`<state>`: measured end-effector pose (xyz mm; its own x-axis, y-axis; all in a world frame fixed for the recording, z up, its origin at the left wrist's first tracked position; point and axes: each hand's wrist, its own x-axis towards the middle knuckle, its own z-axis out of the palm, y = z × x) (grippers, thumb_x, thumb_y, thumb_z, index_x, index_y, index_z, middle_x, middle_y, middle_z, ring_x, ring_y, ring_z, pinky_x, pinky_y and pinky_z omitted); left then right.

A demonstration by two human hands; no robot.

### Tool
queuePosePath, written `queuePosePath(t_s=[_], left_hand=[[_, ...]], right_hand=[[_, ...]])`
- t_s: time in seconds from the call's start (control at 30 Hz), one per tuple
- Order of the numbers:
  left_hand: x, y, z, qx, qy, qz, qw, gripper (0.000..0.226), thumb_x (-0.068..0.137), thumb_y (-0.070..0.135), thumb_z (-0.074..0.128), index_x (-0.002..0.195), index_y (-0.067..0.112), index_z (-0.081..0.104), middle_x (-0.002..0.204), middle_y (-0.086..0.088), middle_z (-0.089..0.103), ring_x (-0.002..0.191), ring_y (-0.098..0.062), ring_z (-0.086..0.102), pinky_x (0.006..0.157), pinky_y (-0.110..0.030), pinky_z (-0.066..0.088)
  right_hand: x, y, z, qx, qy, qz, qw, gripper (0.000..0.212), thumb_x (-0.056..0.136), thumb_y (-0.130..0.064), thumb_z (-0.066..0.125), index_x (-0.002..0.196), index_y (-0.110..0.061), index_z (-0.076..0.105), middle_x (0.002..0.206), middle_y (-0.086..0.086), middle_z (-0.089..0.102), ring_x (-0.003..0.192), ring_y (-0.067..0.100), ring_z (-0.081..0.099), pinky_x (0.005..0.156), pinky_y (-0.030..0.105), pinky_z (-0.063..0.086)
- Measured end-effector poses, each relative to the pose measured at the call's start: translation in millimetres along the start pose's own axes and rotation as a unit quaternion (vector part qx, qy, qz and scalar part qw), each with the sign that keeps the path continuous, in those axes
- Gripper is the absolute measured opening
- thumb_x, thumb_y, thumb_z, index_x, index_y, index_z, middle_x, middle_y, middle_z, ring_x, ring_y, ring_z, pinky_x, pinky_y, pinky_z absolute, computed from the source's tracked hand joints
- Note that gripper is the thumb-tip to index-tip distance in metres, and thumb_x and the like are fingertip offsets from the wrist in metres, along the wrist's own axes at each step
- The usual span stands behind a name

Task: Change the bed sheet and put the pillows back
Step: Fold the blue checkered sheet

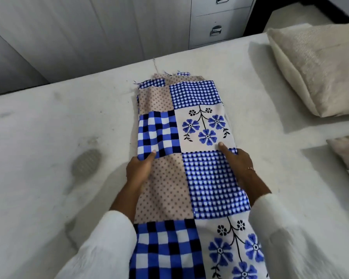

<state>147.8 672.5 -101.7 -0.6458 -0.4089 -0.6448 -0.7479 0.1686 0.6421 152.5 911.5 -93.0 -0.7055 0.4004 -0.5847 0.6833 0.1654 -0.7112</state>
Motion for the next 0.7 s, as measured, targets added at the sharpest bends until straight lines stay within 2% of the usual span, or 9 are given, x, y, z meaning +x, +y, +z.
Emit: queuePosePath(t_s=[0.1,0.17,0.23,0.33,0.43,0.47,0.53,0.6,0.7], left_hand=[[-4,12,-7,-0.101,-0.115,-0.100,0.983,0.058,0.083,0.036,0.068,0.128,0.003,0.051,0.122,-0.012,0.059,0.090,-0.025,0.058,0.073,-0.035,0.049],[-8,19,-14,-0.125,-0.157,-0.129,0.971,0.051,0.086,0.033,0.064,0.126,0.002,0.054,0.125,-0.014,0.057,0.097,-0.027,0.057,0.078,-0.038,0.047],[-12,30,-21,-0.146,-0.147,-0.114,0.972,0.047,0.089,0.029,0.062,0.127,0.003,0.053,0.130,-0.015,0.054,0.112,-0.028,0.053,0.091,-0.040,0.045],[-22,62,-39,-0.181,-0.113,-0.051,0.976,0.037,0.092,0.017,0.057,0.126,0.005,0.054,0.132,-0.012,0.053,0.115,-0.026,0.052,0.090,-0.037,0.043],[-41,116,-64,-0.255,-0.118,0.035,0.959,0.014,0.094,0.013,0.049,0.098,0.010,0.062,0.107,-0.006,0.063,0.080,-0.018,0.061,0.069,-0.027,0.047],[-50,135,-74,-0.280,-0.120,0.075,0.949,0.015,0.094,0.013,0.048,0.088,0.013,0.061,0.092,-0.002,0.068,0.069,-0.014,0.061,0.062,-0.025,0.046],[-69,168,-93,-0.317,-0.102,0.143,0.932,0.014,0.093,0.016,0.051,0.083,0.017,0.061,0.063,0.006,0.070,0.061,-0.010,0.062,0.056,-0.022,0.045],[-91,189,-111,-0.350,-0.073,0.218,0.908,0.010,0.091,0.016,0.055,0.087,0.019,0.064,0.061,0.010,0.069,0.065,-0.008,0.063,0.055,-0.019,0.046],[-130,197,-128,-0.403,-0.051,0.332,0.851,0.019,0.089,0.005,0.052,0.085,0.019,0.064,0.063,0.013,0.069,0.062,-0.003,0.063,0.054,-0.015,0.047]], right_hand=[[3,-12,-9,0.032,-0.060,0.054,0.996,0.057,0.073,-0.040,0.075,0.114,-0.003,0.061,0.109,0.016,0.066,0.094,0.030,0.063,0.083,0.039,0.052],[-1,-21,-16,0.032,-0.082,0.067,0.994,0.051,0.075,-0.028,0.076,0.114,0.001,0.060,0.111,0.019,0.065,0.091,0.030,0.062,0.083,0.040,0.051],[-4,-34,-21,0.041,-0.077,0.050,0.995,0.044,0.077,-0.018,0.075,0.113,0.002,0.059,0.108,0.017,0.064,0.089,0.029,0.060,0.084,0.040,0.050],[-16,-68,-27,0.077,-0.066,-0.007,0.995,0.032,0.076,-0.011,0.074,0.105,-0.002,0.064,0.089,0.013,0.067,0.072,0.025,0.063,0.077,0.037,0.053],[-34,-124,-37,0.149,-0.070,-0.102,0.981,0.010,0.077,-0.004,0.072,0.080,-0.012,0.066,0.059,-0.003,0.069,0.053,0.010,0.065,0.059,0.026,0.056],[-44,-144,-41,0.172,-0.067,-0.140,0.973,0.013,0.077,-0.003,0.071,0.076,-0.014,0.065,0.056,-0.006,0.068,0.053,0.008,0.065,0.057,0.025,0.055],[-68,-179,-50,0.220,-0.060,-0.207,0.951,0.015,0.078,-0.002,0.070,0.074,-0.015,0.063,0.057,-0.007,0.068,0.056,0.008,0.066,0.056,0.023,0.053],[-95,-203,-59,0.268,-0.053,-0.265,0.925,0.010,0.079,-0.001,0.069,0.082,-0.011,0.065,0.061,-0.007,0.070,0.061,0.009,0.067,0.060,0.024,0.054],[-134,-211,-70,0.348,-0.072,-0.315,0.880,0.015,0.082,0.004,0.062,0.094,-0.004,0.064,0.065,-0.004,0.071,0.062,0.010,0.067,0.060,0.023,0.054]])
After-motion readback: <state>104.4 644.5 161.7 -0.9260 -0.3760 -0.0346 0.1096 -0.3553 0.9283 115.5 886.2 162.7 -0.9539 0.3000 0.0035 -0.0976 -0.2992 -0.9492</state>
